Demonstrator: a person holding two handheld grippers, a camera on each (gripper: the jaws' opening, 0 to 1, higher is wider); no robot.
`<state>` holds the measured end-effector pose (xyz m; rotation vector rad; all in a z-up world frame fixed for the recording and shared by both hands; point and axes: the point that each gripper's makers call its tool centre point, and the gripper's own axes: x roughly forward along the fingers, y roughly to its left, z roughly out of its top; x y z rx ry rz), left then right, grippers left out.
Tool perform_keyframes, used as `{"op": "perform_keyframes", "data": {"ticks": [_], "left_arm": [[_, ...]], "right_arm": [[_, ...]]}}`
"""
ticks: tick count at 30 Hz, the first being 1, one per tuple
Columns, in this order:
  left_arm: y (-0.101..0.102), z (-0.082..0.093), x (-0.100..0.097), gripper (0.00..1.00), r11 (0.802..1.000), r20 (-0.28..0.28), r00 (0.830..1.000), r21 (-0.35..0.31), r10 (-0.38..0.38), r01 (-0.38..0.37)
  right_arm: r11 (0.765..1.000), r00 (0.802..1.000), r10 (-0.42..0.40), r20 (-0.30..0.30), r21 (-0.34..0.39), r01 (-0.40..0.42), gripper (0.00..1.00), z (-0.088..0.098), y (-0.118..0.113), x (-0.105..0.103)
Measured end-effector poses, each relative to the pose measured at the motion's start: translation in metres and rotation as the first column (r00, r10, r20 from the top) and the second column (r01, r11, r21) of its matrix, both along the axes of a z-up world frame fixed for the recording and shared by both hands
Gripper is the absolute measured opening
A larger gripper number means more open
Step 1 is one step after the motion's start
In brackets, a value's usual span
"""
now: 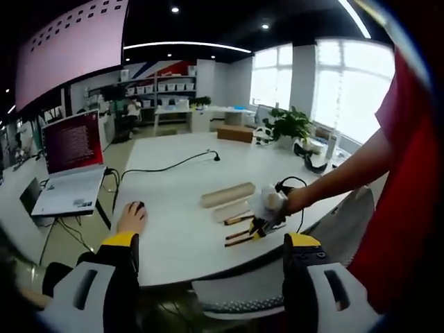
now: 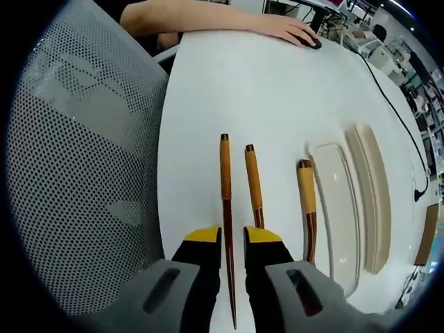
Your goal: Arrange the utensils inside the cutlery case until each visible utensil rests in its matching compartment.
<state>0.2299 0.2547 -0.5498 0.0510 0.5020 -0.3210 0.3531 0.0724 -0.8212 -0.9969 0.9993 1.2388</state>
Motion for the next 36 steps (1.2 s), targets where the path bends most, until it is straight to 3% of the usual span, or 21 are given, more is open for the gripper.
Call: {"op": "perform_keyframes", "data": {"ticks": [12,18,20,22,24,32,36], "left_arm": [[-0.004,-0.005,-0.001,0.87,1.0,-0.013,1.0,0.004,-0.008,0.008],[-0.005,-0.006,0.0,0.87,1.0,-0.008,1.0,-0.005,-0.011,0.011],[-0.005,-0.005,0.0,0.87,1.0,-0.005,1.0,-0.008,-0.01,0.01],[-0.006,-0.006,0.0,0.87,1.0,-0.006,1.0,-0.011,-0.012,0.012],[-0.007,-0.006,0.0,0.87,1.0,-0.009,1.0,-0.008,-0.012,0.012],[-0.01,0.002,0.002,0.87,1.0,-0.016,1.0,0.004,-0.009,0.009],[-0.001,0.0,0.003,0.87,0.999,-0.036,0.999,0.034,-0.017,0.018]], "right_arm": [[0.999,0.998,0.017,-0.063,-0.036,-0.019,0.04,-0.001,0.005,-0.003],[0.991,0.993,0.091,-0.069,-0.095,-0.097,0.02,-0.004,0.006,-0.003],[0.991,0.994,0.074,-0.076,-0.107,-0.082,0.02,-0.005,0.007,-0.001],[0.993,0.995,-0.011,-0.099,-0.121,-0.001,0.01,-0.005,0.006,-0.002],[0.994,0.995,0.031,-0.098,-0.104,-0.041,0.01,-0.006,0.007,0.001],[0.995,0.996,0.031,-0.089,-0.09,-0.039,0.0,-0.005,0.007,0.0],[0.99,0.988,-0.02,-0.154,-0.138,-0.001,0.0,-0.004,0.006,0.0]]}}
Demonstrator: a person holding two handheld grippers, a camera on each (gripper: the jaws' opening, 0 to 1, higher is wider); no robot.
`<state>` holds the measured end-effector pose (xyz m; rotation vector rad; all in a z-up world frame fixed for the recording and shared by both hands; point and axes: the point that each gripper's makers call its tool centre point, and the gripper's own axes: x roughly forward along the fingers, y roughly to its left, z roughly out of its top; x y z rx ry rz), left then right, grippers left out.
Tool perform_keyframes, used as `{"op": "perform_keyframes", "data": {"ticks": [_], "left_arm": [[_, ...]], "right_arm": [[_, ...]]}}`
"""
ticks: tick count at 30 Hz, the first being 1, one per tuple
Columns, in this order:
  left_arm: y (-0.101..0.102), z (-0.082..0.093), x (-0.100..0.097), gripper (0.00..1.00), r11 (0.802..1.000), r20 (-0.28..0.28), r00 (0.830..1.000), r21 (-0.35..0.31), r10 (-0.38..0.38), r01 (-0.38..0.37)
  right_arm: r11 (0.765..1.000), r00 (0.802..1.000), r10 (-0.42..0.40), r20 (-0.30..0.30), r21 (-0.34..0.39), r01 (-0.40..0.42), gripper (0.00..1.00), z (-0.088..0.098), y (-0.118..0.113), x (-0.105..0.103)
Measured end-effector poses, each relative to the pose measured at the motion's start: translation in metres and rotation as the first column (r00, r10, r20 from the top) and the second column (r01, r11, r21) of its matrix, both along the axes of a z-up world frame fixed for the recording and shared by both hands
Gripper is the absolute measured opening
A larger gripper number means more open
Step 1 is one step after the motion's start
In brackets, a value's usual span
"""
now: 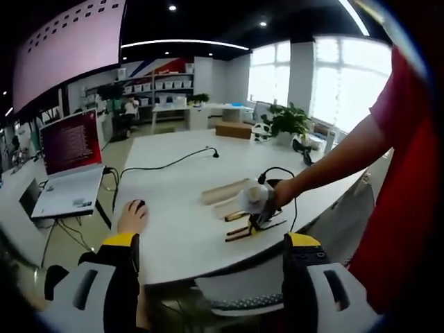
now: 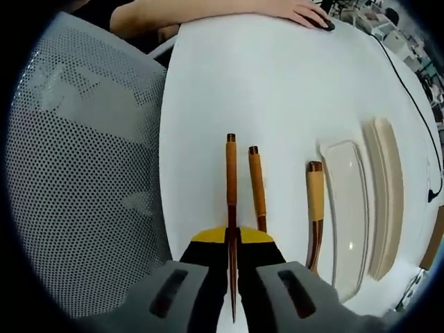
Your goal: Arrange the utensils inside the cutlery case until each visible utensil rests in its matching compartment.
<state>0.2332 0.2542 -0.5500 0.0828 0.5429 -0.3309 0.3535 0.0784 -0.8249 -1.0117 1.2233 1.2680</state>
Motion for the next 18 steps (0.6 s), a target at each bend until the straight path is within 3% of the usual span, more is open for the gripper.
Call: {"op": "perform_keyframes", "data": {"ticks": [6,11,13,18], "left_arm": [[0.006,0.012,0.003,0.87,1.0,0.042,0.999,-0.008,0.019,-0.019],[0.0,0.006,-0.002,0.87,1.0,0.029,1.0,0.023,0.002,-0.003],[-0.001,0.007,-0.003,0.87,1.0,0.035,0.999,0.006,0.003,-0.003],[-0.002,0.002,-0.002,0.87,1.0,0.027,1.0,-0.003,-0.002,0.002]], "right_arm": [[0.997,1.0,-0.014,0.024,0.076,0.012,0.0,0.017,0.007,0.01],[0.996,1.0,0.012,0.025,0.091,-0.014,0.0,0.023,0.002,0.006],[0.997,1.0,-0.006,0.005,0.08,0.006,0.0,0.024,-0.002,0.003],[0.997,1.0,0.004,0.029,0.077,-0.006,0.0,0.027,-0.008,0.001]]}}
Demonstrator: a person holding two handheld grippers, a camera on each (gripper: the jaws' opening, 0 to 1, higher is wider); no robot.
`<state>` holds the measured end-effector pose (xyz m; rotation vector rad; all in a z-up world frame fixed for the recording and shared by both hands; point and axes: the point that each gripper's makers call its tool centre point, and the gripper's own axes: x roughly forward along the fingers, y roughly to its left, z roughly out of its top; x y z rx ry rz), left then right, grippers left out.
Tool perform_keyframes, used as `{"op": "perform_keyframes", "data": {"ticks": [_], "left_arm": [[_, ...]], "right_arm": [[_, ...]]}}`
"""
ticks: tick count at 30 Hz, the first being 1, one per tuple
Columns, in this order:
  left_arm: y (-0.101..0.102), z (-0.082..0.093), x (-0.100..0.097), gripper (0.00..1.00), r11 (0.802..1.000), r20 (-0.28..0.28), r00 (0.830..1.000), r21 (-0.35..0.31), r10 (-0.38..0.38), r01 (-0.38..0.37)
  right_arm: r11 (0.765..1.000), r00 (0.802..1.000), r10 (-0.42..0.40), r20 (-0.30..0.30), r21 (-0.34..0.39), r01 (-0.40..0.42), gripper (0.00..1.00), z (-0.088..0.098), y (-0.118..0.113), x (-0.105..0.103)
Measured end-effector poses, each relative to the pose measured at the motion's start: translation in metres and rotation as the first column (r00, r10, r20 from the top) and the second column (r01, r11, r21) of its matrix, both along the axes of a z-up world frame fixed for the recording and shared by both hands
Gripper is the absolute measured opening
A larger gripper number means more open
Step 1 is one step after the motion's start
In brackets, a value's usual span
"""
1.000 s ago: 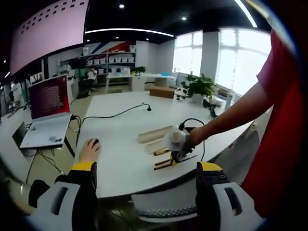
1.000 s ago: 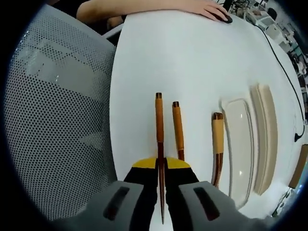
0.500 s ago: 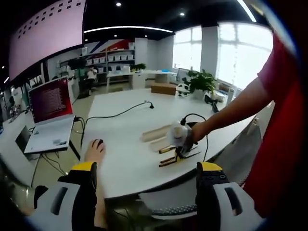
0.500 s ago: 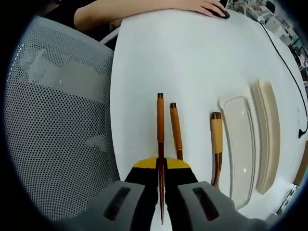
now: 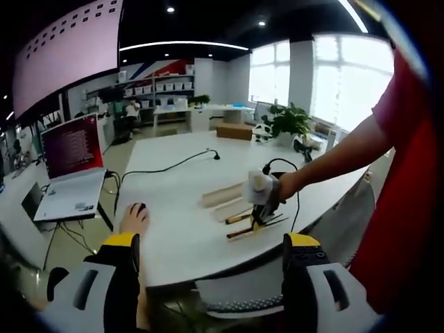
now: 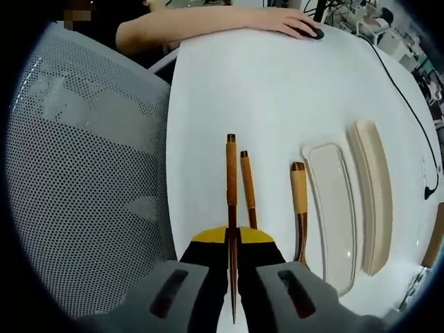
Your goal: Arrange the utensils inside the cutlery case until each visible utensil rests in its matching compartment.
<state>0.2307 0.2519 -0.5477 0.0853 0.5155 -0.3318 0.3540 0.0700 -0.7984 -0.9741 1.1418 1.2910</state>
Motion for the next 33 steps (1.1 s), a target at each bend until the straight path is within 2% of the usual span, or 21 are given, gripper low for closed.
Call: {"op": "perform_keyframes", "data": {"ticks": [6,10,16,19,22,26,33], "left_arm": [[0.002,0.005,-0.001,0.87,1.0,0.014,1.0,0.001,-0.015,0.015],[0.002,0.007,-0.001,0.87,0.999,0.027,1.0,-0.044,-0.002,0.003],[-0.001,0.007,-0.001,0.87,1.0,0.027,1.0,-0.021,-0.015,0.016],[0.002,0.015,0.003,0.87,1.0,0.061,0.998,-0.009,-0.017,0.017],[0.004,0.013,0.007,0.87,0.999,0.055,0.998,-0.034,-0.007,0.008],[0.003,0.013,0.011,0.87,0.999,0.062,0.998,-0.034,-0.019,0.021],[-0.003,0.009,0.015,0.86,0.997,0.066,0.997,-0.066,-0.027,0.032]], "right_arm": [[1.0,1.0,-0.01,0.016,0.011,0.01,0.0,0.003,-0.004,0.0],[1.0,1.0,-0.003,0.025,0.01,0.003,0.0,0.003,-0.006,0.002],[1.0,0.999,0.01,0.036,0.016,-0.011,0.0,0.011,-0.007,0.006],[1.0,0.999,0.0,0.041,0.024,-0.001,0.0,0.017,-0.006,0.007],[0.999,0.999,-0.012,0.048,0.03,0.011,0.0,0.02,-0.007,0.008],[0.998,0.998,-0.047,0.046,0.05,0.045,0.0,0.022,-0.007,0.01],[0.999,0.998,-0.025,0.052,0.043,0.023,0.0,0.023,-0.012,0.009]]}}
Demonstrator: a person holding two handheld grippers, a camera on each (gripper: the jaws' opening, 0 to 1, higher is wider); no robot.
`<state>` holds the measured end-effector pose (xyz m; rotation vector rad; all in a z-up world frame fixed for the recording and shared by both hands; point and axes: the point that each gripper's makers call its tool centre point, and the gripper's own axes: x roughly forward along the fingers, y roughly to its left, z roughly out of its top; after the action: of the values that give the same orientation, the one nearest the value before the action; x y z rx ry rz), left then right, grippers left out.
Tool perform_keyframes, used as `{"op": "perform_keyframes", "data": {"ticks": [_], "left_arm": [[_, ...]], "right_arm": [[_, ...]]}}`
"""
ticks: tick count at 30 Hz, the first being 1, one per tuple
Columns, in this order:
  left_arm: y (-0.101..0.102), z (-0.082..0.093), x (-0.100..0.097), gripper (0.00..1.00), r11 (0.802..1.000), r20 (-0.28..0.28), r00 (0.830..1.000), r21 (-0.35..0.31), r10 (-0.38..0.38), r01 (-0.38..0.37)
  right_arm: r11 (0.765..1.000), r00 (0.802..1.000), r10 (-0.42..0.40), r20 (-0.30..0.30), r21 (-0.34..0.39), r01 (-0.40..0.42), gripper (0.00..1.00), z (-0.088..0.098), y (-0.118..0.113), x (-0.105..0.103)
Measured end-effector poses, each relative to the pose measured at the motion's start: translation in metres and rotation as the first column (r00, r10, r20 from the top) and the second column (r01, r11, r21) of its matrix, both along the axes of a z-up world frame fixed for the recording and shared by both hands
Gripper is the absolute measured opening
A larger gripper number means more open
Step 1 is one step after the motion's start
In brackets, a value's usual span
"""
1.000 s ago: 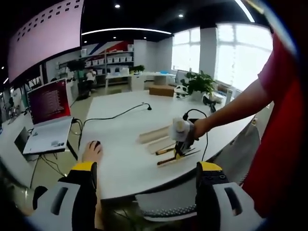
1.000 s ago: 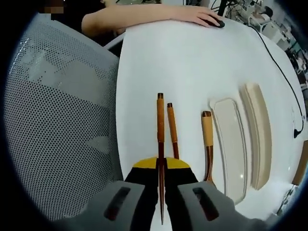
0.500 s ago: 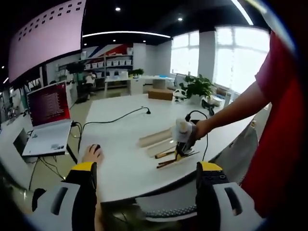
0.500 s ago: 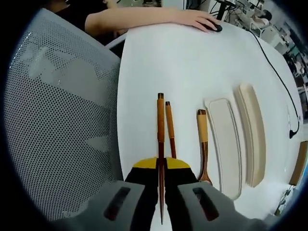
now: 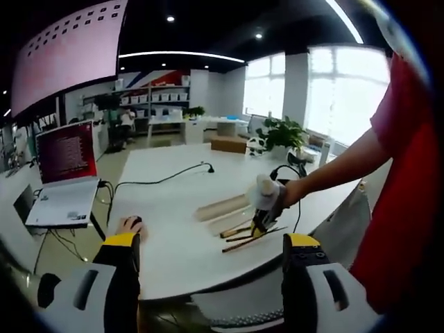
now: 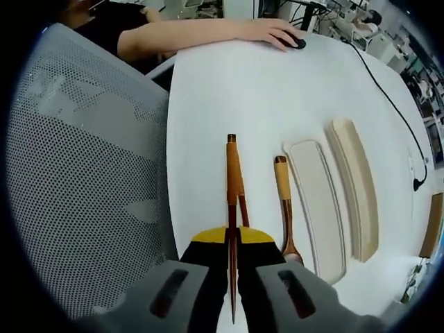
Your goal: Arrange the utensils inside the cutlery case until each visible utensil rests in its matching compartment.
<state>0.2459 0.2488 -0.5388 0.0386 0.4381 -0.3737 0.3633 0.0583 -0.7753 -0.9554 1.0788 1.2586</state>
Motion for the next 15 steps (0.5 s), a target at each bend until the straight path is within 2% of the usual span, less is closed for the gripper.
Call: {"op": "perform_keyframes", "data": {"ticks": [5,8,10,13,15], "left_arm": [[0.0033,0.0007,0.0037,0.88,0.999,-0.023,1.0,0.037,-0.021,0.022],[0.0016,0.0016,0.0034,0.88,0.999,-0.01,1.0,0.025,-0.023,0.023],[-0.0009,-0.0004,0.0022,0.88,1.0,-0.02,0.999,0.006,-0.027,0.027],[-0.0028,-0.0045,0.0021,0.88,0.999,-0.03,0.999,0.025,-0.037,0.037],[-0.0024,-0.0043,0.0022,0.88,0.999,-0.031,0.999,0.026,-0.033,0.033]], "right_arm": [[1.0,1.0,0.004,-0.001,0.009,-0.004,0.0,0.0039,0.0012,-0.0004],[1.0,1.0,0.02,-0.007,0.005,-0.02,0.0,0.0068,-0.0011,0.0001],[0.999,0.998,0.032,-0.057,0.034,-0.03,0.0,0.0101,0.0011,-0.0064],[0.999,0.999,0.026,-0.045,0.027,-0.025,0.0,0.0103,-0.0012,-0.0025],[0.999,0.997,0.039,-0.068,0.026,-0.037,0.0,0.0102,-0.0028,-0.0067]]}}
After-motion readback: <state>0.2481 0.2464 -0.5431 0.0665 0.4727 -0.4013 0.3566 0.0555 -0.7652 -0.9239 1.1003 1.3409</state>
